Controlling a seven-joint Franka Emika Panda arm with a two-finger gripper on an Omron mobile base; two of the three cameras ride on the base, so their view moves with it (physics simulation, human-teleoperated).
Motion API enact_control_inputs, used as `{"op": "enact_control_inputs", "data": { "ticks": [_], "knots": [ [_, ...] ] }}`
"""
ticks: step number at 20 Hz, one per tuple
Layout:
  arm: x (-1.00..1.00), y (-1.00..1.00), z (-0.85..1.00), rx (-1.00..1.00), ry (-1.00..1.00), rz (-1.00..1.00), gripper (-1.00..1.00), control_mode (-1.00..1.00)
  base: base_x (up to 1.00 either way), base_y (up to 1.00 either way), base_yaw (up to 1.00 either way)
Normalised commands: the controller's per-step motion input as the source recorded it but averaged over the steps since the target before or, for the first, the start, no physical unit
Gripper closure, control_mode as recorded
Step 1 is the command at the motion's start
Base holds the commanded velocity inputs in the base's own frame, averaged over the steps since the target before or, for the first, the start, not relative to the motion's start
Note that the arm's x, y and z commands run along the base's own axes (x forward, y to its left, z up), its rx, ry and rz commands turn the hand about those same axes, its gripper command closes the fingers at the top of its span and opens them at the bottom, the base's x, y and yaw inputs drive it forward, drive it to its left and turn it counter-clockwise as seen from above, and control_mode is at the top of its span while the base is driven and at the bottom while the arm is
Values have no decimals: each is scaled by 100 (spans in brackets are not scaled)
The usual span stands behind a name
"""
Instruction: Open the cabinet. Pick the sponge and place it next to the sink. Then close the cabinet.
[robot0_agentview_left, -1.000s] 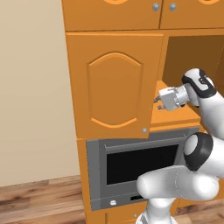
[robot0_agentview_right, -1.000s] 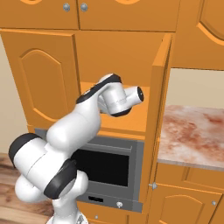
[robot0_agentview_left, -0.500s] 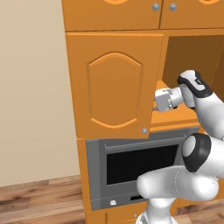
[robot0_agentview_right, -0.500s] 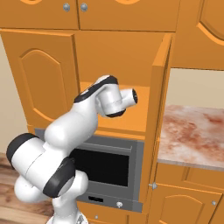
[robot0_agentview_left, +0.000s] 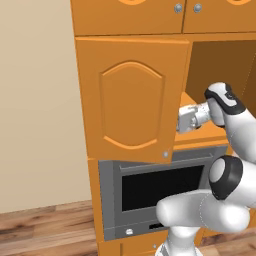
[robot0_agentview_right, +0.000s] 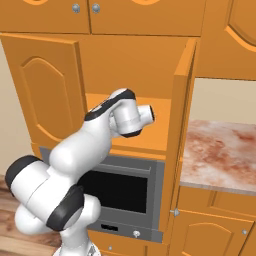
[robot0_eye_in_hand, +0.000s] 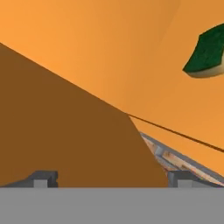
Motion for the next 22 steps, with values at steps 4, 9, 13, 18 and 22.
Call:
{"op": "enact_control_inputs", "data": {
  "ticks": [4,9,13,18,22],
  "knots": [
    [-48,46,0,0,0,18,-100,-100,0,0,0],
    [-44,45,0,0,0,16,-100,-100,0,0,0],
    [-44,47,0,0,0,12,-100,-100,0,0,0],
    [-50,51,0,0,0,4,-100,-100,0,0,0],
    [-64,66,0,0,0,0,-100,-100,0,0,0]
  ]
}}
